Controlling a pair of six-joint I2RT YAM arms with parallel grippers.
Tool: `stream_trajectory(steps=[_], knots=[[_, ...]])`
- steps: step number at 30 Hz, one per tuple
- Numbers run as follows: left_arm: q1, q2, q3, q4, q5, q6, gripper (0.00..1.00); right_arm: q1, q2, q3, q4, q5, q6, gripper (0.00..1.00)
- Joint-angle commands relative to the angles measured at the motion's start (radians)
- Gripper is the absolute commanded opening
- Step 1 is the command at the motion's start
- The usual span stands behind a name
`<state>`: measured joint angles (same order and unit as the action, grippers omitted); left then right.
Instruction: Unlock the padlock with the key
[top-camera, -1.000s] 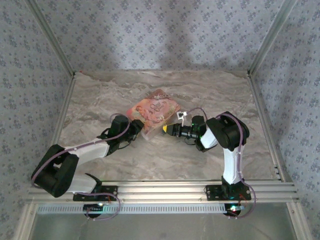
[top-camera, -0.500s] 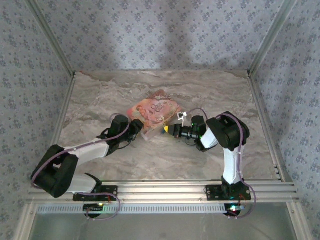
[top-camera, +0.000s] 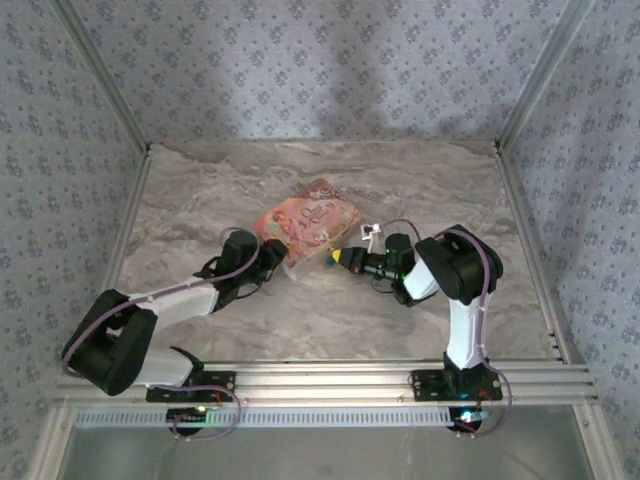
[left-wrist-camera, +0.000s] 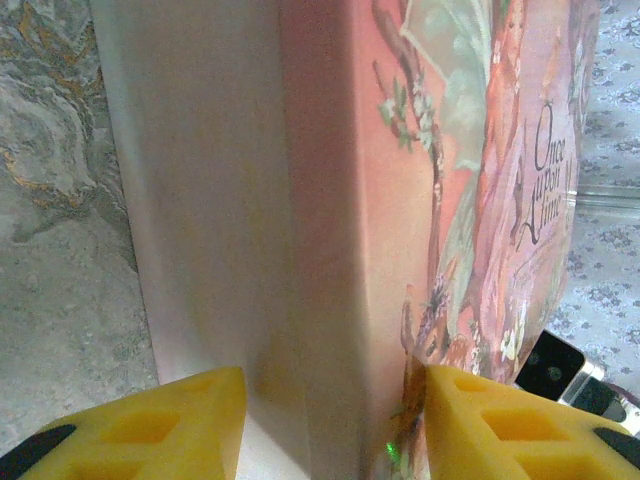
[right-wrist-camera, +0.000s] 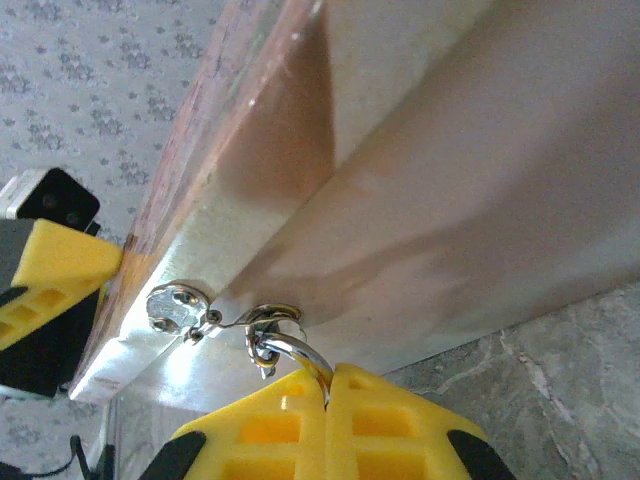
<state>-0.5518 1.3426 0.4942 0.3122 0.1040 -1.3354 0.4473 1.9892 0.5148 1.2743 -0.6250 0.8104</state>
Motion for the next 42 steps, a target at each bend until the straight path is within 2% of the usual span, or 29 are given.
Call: stream_trajectory(steps=[1,13,21,30,42], knots=[[0.000,0.017,-0.038,-0.122,-0.013,0.013,0.49,-0.009,-0.049,0.003,0.089,0.065,0.083,0.00],[0.000,0.022,-0.040,-0.109,-0.007,0.016,0.49,0.005,-0.072,0.030,0.070,0.136,0.177,0.00],[0.004,0.015,-0.043,-0.113,-0.009,0.021,0.54,0.010,-0.077,0.049,-0.013,0.162,0.142,0.00],[0.011,0.024,-0.047,-0.114,-0.004,0.023,0.54,0.007,-0.069,0.089,-0.020,0.185,0.165,0.00],[0.064,-0.027,-0.066,-0.153,0.004,0.057,0.54,-0.011,-0.056,0.098,-0.079,0.171,0.111,0.00]])
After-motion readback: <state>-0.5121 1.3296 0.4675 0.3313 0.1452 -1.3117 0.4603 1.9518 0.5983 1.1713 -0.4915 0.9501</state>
